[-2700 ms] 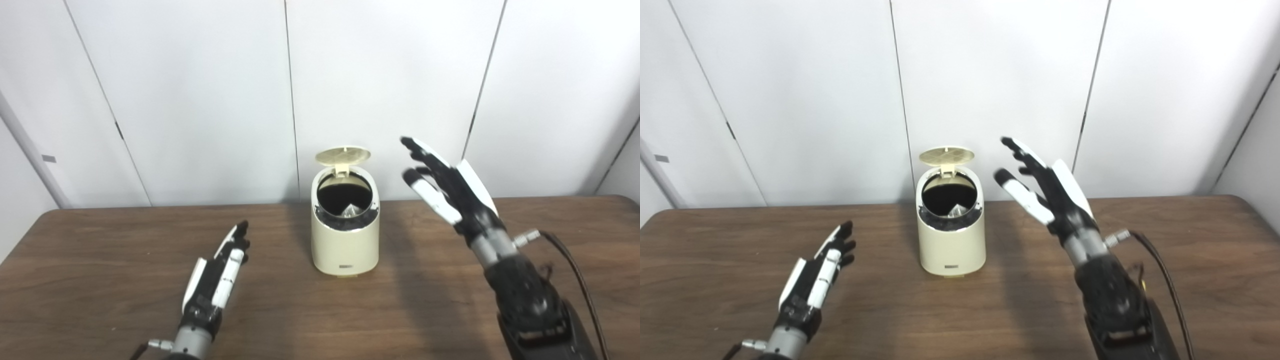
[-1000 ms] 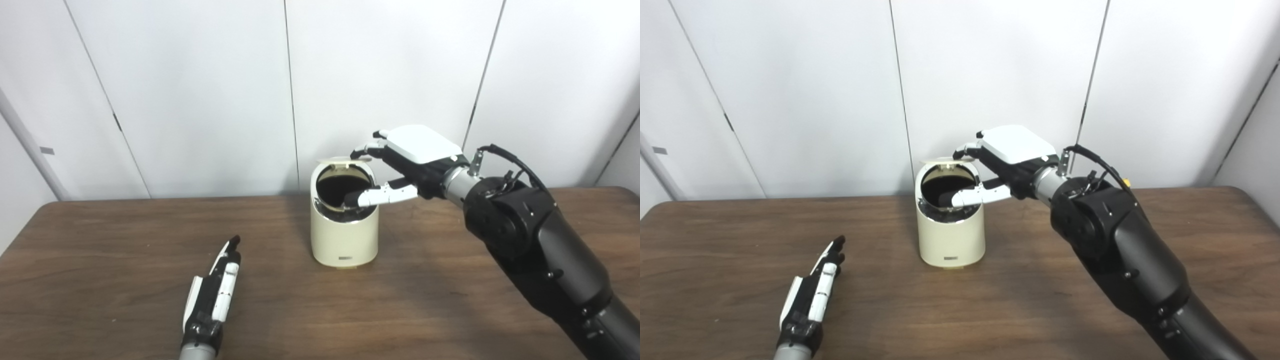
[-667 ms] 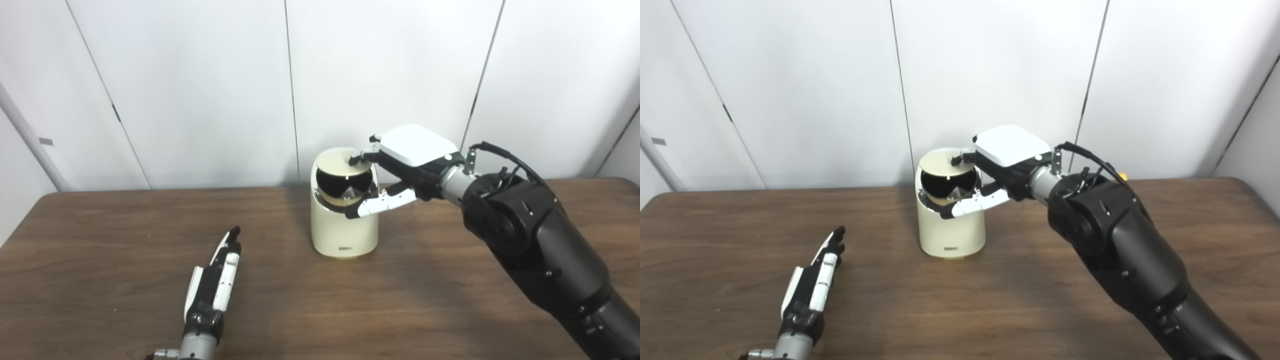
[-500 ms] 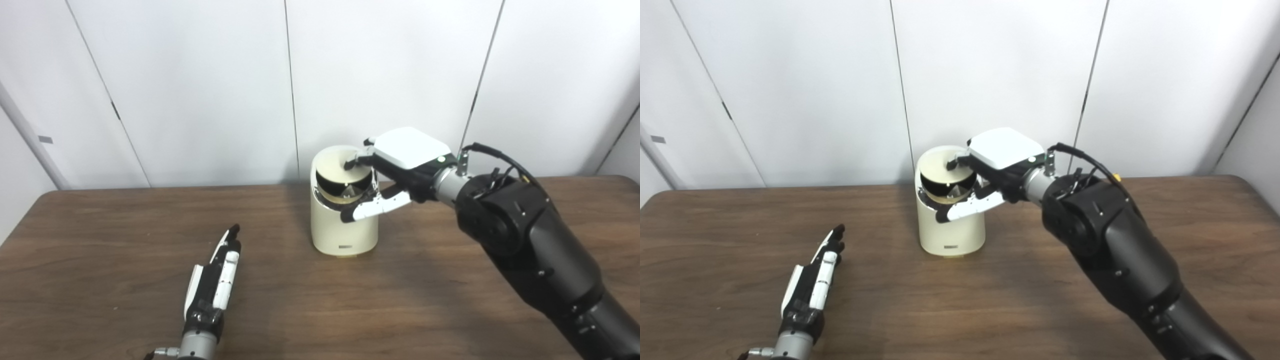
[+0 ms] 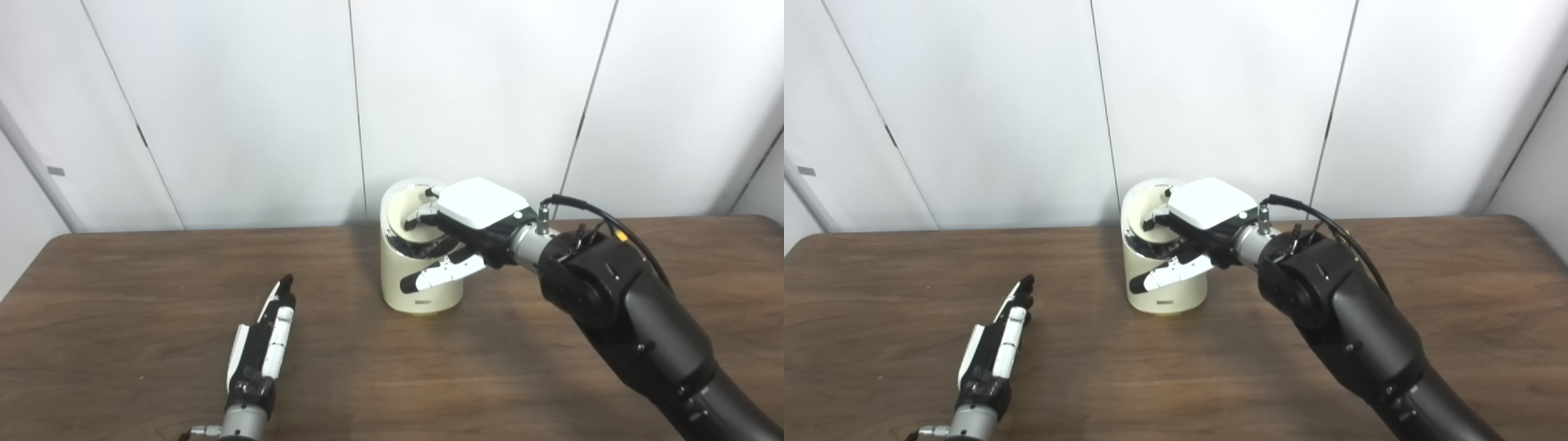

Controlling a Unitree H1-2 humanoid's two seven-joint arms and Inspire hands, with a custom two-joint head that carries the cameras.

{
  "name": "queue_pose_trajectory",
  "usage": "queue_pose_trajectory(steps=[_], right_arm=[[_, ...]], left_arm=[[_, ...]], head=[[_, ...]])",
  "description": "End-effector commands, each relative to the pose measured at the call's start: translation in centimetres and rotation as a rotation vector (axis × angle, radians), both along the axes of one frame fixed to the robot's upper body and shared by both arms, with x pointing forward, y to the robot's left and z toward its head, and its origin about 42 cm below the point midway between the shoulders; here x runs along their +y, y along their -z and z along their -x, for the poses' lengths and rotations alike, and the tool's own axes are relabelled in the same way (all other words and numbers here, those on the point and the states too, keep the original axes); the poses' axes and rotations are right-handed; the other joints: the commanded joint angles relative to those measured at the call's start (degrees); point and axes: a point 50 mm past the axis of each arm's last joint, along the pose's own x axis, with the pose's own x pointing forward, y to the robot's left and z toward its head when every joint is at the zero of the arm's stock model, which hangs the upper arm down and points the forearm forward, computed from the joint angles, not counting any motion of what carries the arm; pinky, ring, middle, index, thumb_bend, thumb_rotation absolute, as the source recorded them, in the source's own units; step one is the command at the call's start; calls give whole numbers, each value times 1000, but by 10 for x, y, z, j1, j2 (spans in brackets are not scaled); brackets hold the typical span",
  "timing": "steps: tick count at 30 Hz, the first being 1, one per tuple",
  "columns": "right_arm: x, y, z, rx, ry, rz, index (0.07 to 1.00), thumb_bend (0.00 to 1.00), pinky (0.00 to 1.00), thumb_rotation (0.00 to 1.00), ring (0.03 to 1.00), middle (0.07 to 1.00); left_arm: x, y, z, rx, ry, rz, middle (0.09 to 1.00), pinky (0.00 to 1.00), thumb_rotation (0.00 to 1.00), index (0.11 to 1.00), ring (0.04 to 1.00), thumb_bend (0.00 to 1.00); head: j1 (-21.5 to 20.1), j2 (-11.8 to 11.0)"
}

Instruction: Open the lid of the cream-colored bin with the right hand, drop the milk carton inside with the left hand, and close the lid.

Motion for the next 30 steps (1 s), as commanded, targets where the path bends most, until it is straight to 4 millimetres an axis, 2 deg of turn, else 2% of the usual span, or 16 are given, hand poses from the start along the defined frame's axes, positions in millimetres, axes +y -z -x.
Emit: queue_pose_trajectory(steps=[1, 9, 18, 30], right_arm=[[4, -9, 1, -25, -14, 11, 822, 651, 929, 1000, 977, 880], [-1, -7, -1, -3, 5, 30, 844, 660, 959, 1000, 1000, 900], [-8, -2, 0, 34, 31, 15, 905, 660, 971, 998, 995, 867], [-11, 2, 0, 114, 55, -15, 937, 663, 966, 986, 954, 837]], left_arm=[[-2, -10, -5, -38, 13, -1, 993, 1000, 989, 1000, 992, 579], [-4, -12, -4, -52, 15, 8, 993, 944, 974, 1000, 981, 576], [-5, -15, -3, -51, 17, 3, 997, 978, 944, 1000, 993, 578], [-3, -18, -3, -45, 16, -3, 1000, 1000, 934, 1000, 999, 597]], head=[[1, 1], [2, 3], [5, 9], [8, 16]])
